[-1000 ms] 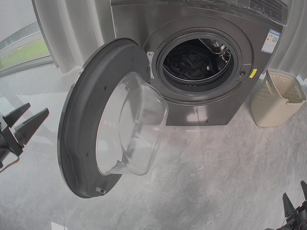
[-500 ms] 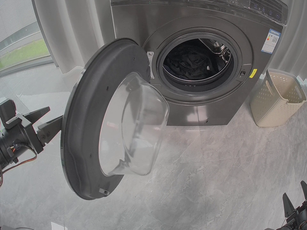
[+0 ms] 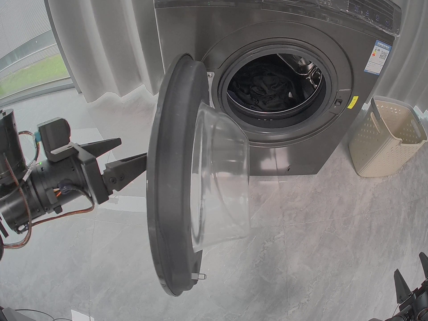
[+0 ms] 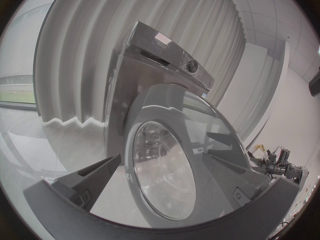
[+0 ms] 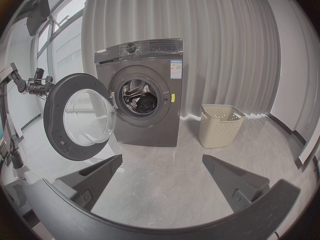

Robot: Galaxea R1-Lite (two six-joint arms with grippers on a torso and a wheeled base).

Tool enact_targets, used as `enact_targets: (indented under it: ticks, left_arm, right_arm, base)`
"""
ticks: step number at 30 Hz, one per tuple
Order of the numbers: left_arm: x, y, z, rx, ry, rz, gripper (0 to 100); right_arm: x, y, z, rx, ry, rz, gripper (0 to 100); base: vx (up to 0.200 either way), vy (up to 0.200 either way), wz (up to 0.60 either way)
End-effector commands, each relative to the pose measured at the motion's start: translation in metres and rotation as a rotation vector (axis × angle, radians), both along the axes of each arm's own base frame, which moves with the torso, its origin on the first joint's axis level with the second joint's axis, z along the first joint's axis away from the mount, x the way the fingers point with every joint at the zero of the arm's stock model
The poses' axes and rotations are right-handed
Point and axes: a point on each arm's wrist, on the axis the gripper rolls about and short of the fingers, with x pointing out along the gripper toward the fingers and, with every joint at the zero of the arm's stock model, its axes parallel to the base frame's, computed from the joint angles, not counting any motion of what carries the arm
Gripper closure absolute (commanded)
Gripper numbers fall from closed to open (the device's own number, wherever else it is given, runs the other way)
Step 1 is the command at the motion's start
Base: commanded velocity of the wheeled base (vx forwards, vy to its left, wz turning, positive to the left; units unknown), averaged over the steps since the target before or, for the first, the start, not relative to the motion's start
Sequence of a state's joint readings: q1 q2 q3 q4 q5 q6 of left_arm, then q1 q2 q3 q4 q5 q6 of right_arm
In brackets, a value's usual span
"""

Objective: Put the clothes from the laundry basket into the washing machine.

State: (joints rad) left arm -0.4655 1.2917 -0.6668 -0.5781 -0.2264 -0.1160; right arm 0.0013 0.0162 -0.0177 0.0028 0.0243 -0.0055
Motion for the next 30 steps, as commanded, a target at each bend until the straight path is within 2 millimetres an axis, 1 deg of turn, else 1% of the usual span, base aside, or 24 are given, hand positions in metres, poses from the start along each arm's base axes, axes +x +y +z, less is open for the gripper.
enact_targets:
  ticks: [1,7,9,11,17,23,26,27,30]
  left_arm:
    - [0.025,-0.02,-0.009,0.003,0.02,-0.029,0]
    - [0.045,-0.042,-0.017,-0.009,-0.001,-0.064,0]
    - [0.048,-0.046,-0.017,-0.01,-0.002,-0.07,0]
    - [0.055,-0.055,-0.017,-0.015,-0.008,-0.085,0]
    - [0.068,-0.065,-0.017,-0.019,-0.008,-0.091,0]
    - [0.074,-0.069,-0.019,-0.03,-0.016,-0.091,0]
    - [0.074,-0.072,-0.02,-0.032,-0.02,-0.093,0]
    - [0.073,-0.077,-0.02,-0.034,-0.023,-0.09,0]
    - [0.073,-0.084,-0.021,-0.034,-0.023,-0.098,0]
  right_arm:
    - [0.0,0.0,-0.005,-0.001,0.002,0.001,0]
    - [0.0,0.0,-0.005,-0.001,0.0,0.001,0]
    - [0.0,0.0,-0.005,-0.001,0.002,0.001,0]
    - [0.0,0.0,-0.005,-0.001,0.0,0.001,0]
    - [0.0,0.0,-0.005,-0.001,0.002,0.001,0]
    - [0.0,0.0,-0.005,-0.001,0.0,0.001,0]
    - [0.0,0.0,-0.005,-0.001,0.002,0.001,0]
    - [0.0,0.0,-0.005,-0.001,0.002,0.001,0]
    - [0.0,0.0,-0.005,-0.001,0.002,0.001,0]
  base:
    - [0.0,0.0,0.0]
    - [0.0,0.0,0.0]
    - [0.0,0.0,0.0]
    - [0.0,0.0,0.0]
    - [0.0,0.0,0.0]
    - [0.0,0.0,0.0]
    - [0.0,0.0,0.0]
    - [0.0,0.0,0.0]
    - [0.0,0.0,0.0]
